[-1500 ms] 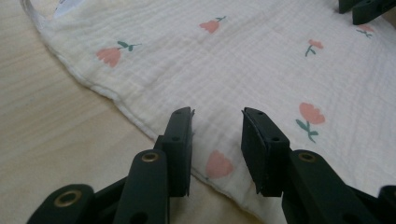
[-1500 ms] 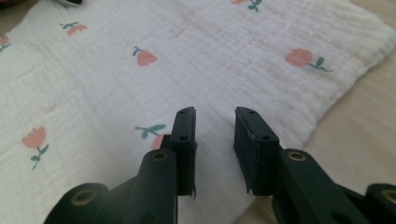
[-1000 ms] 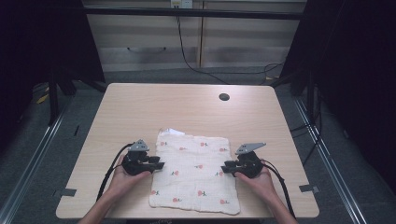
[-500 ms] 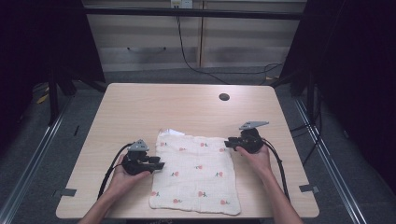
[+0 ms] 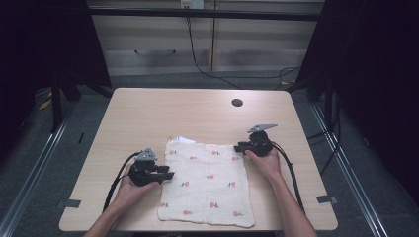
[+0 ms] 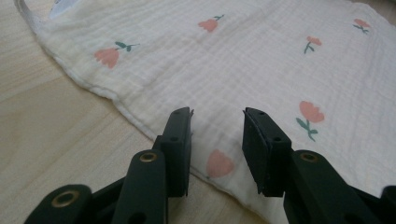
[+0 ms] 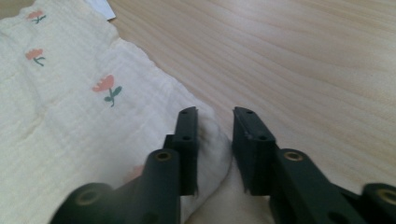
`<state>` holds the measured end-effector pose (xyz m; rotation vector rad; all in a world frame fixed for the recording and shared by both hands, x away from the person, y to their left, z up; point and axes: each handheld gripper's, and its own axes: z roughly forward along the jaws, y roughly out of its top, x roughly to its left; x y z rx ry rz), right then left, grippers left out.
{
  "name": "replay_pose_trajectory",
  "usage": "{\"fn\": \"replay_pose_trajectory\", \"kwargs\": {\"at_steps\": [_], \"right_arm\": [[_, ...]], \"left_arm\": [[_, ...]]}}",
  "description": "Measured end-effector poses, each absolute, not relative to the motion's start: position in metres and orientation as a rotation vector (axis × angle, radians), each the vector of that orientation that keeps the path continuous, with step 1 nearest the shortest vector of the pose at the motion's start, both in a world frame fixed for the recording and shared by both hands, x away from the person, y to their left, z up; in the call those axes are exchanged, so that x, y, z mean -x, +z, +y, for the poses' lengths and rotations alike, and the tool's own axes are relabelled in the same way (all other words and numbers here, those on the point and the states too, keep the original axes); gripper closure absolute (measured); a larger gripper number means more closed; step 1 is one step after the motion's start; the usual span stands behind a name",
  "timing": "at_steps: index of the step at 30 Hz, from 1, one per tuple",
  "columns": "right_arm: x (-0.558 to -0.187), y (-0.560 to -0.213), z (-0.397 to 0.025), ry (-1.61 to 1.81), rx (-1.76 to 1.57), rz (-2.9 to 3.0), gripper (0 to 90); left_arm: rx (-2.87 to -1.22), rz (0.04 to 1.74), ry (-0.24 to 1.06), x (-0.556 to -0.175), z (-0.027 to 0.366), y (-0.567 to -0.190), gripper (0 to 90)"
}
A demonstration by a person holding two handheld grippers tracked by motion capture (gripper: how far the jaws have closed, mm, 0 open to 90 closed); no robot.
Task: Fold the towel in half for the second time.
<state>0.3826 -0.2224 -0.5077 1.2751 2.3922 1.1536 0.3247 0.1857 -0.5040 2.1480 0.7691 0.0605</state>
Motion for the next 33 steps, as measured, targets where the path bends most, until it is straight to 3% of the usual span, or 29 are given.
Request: {"fn": "replay_pose_trajectory", "kwargs": {"at_steps": [1,3,7,18,23,33], "right_arm": [[-0.382,-0.508,-0.223,1.157,-1.269,2.386,85.8],[-0.382,-0.507,-0.224,1.16,-1.276,2.365,87.4],[-0.384,-0.504,-0.23,1.16,-1.303,2.335,87.9],[-0.383,-0.503,-0.227,1.19,-1.284,2.35,87.8],[-0.385,-0.502,-0.231,1.201,-1.299,2.339,87.8],[-0.384,-0.503,-0.231,1.22,-1.303,2.334,87.8]], "left_arm": [[-2.15,0.768,0.063,-0.325,0.186,-0.504,62.3],[-2.153,0.766,0.069,-0.324,0.185,-0.504,62.4],[-2.198,0.723,0.119,-0.321,0.185,-0.502,65.4],[-2.199,0.716,0.014,-0.327,0.197,-0.492,63.0],[-2.073,0.843,0.071,-0.364,0.21,-0.48,60.6],[-2.061,0.933,0.137,-0.416,0.191,-0.495,58.1]]}}
